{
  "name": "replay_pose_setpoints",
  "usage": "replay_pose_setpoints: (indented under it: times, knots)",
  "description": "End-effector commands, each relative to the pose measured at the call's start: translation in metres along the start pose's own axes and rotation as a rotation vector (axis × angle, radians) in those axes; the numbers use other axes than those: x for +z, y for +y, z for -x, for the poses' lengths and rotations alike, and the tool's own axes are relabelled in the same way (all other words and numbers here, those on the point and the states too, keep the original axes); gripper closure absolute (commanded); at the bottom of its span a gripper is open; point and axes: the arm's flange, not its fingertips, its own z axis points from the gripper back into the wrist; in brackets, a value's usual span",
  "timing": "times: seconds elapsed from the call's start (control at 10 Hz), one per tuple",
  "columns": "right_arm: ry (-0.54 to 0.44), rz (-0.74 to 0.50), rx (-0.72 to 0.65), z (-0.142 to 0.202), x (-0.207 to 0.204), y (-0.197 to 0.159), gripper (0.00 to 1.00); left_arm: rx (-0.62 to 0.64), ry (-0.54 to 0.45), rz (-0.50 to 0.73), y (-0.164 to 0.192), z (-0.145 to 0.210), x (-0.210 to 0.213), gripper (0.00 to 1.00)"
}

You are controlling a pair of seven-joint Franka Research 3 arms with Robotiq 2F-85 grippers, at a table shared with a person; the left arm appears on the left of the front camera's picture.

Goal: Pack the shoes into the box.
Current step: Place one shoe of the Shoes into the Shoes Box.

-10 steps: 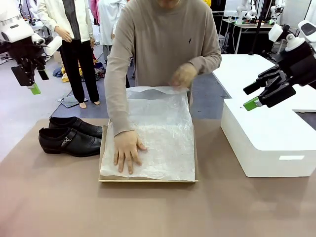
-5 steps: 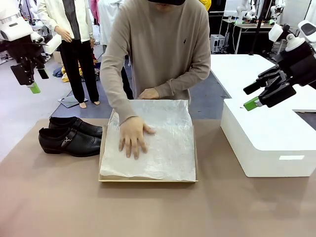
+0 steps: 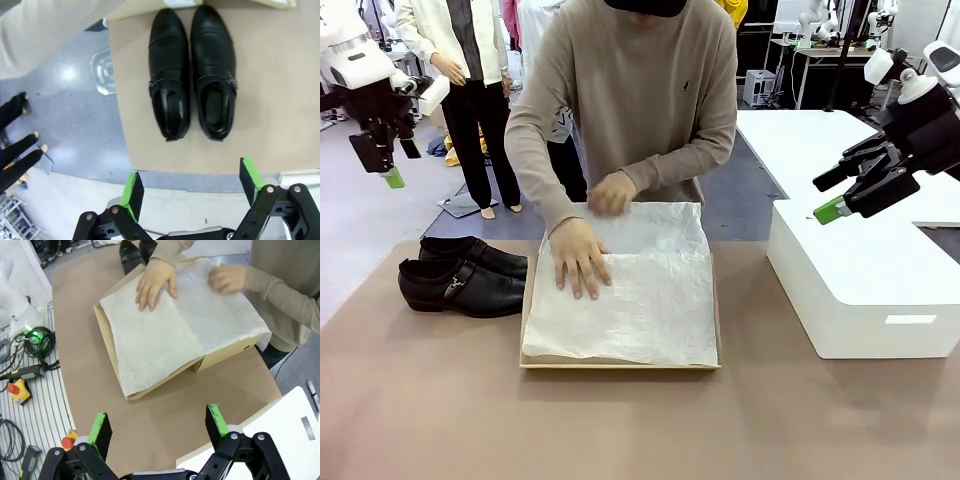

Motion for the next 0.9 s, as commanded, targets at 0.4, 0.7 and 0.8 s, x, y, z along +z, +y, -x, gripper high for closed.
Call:
replay_pose_setpoints:
  times: [0.4,0.7,0.8]
  knots:
    - [-0.025,-0.010,0.026,-0.001,-0.001,-0.004,0.00,0.010,0.004,0.074,0.051,0.001,-0.045,0.00]
    - [-0.025,-0.010,0.026,-0.001,-0.001,-0.004,0.00,-0.025,-0.001,0.121,0.068,-0.009,-0.069,0.00]
    - [-0.025,-0.010,0.026,-0.001,-0.001,-0.004,0.00,-0.024,-0.002,0.131,0.070,-0.010,-0.076,0.00]
